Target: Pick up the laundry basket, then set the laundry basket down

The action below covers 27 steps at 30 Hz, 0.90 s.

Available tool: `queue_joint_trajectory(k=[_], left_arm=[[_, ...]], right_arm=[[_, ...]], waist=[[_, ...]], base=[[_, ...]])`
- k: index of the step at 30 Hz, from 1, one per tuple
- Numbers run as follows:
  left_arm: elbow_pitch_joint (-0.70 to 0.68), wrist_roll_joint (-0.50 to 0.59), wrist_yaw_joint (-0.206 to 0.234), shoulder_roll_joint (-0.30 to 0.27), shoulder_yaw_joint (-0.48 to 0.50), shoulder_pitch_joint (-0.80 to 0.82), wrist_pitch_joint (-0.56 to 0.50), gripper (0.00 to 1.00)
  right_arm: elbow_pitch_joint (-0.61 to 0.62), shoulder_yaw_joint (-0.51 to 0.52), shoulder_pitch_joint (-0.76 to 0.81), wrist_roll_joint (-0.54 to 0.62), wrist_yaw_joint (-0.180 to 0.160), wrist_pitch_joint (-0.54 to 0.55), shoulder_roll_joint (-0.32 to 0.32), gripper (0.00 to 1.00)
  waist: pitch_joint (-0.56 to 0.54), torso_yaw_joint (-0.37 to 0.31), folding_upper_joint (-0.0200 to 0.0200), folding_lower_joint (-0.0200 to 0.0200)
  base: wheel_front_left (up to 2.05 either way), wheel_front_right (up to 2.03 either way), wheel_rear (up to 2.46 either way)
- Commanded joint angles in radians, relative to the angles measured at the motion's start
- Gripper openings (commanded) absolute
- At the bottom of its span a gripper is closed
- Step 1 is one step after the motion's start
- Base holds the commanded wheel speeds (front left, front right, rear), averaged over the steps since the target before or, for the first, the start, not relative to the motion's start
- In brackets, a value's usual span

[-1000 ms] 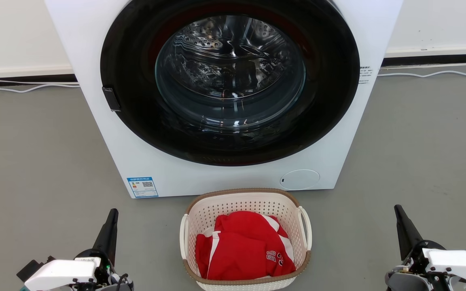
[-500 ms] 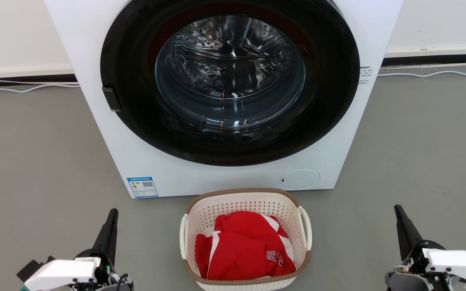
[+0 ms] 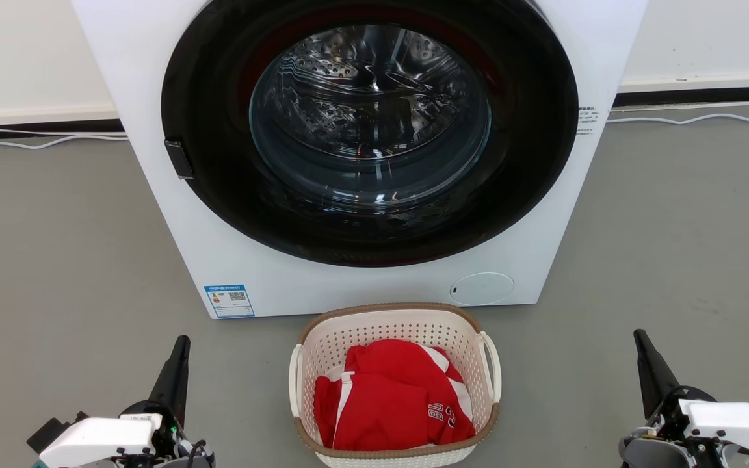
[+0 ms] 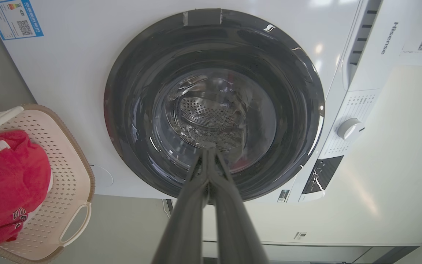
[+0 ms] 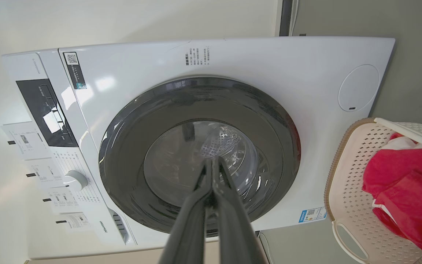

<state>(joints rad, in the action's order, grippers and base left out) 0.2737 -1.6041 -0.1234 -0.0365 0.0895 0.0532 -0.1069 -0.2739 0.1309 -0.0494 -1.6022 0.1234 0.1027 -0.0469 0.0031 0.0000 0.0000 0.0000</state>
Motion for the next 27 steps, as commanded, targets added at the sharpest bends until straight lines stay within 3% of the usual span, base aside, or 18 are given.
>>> queue_joint_trajectory(k=[1,27], left_arm=[[-0.029,-0.005,-0.007,-0.014,0.024,0.055,-0.006,0.00],[-0.029,-0.005,-0.007,-0.014,0.024,0.055,-0.006,0.00]], right_arm=[[0.029,-0.017,-0.058,-0.007,0.007,0.010,-0.003,0.00],[0.029,-0.017,-0.058,-0.007,0.007,0.010,-0.003,0.00]], waist=[[0.000,0.000,0.0000,0.0000],[0.000,0.000,0.0000,0.0000]], base=[[0.00,0.00,0.00],[0.00,0.00,0.00]])
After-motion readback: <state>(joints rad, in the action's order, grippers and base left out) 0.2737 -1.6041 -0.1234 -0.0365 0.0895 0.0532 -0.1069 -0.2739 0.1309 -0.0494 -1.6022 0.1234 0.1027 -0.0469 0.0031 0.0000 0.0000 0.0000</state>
